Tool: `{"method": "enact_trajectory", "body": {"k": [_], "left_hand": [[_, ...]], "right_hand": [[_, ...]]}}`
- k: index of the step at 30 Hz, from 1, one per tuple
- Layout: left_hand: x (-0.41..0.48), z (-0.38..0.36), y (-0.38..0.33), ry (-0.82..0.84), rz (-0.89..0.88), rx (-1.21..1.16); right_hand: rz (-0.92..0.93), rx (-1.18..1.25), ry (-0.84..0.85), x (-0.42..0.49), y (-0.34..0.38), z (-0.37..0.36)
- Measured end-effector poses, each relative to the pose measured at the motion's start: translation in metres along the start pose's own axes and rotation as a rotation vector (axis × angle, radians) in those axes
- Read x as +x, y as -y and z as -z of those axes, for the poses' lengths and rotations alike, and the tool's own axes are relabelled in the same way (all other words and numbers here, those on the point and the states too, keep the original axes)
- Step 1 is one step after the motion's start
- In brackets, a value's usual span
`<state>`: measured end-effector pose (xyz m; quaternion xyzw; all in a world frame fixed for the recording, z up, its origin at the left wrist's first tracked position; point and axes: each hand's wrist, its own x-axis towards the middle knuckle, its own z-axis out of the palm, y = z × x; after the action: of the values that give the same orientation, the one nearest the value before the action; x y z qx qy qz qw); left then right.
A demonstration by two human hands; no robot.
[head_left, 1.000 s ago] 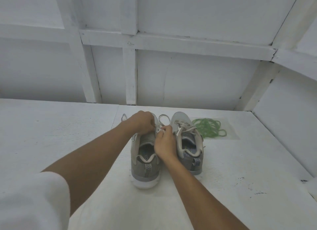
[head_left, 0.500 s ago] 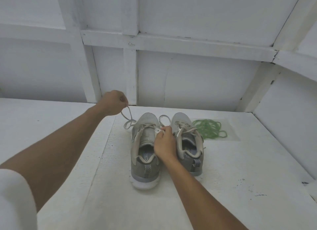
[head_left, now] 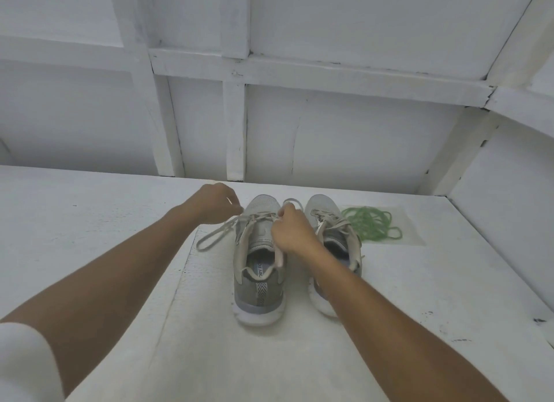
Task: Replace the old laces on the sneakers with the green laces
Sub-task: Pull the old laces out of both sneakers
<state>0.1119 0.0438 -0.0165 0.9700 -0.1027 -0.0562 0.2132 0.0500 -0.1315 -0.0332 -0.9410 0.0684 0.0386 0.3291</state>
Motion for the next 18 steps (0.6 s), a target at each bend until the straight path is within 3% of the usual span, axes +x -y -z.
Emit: {"method": "enact_trajectory", "body": {"k": [6,12,18], "left_hand": [[-0.004,-0.023,-0.021,0.129,0.046,-0.131],[-0.009,-0.029,-0.015,0.095,0.11,-0.329],[-0.014,-0.033,-0.009,0.065,0.056,-0.446]], "right_hand": [[0.201,-0.15,0.019,0.026,0.023,0.021],[0.209,-0.417,0.185,0.048,0.031,0.008],[0.162,-0.453,0.166,0.054,0.029,-0.003]]}}
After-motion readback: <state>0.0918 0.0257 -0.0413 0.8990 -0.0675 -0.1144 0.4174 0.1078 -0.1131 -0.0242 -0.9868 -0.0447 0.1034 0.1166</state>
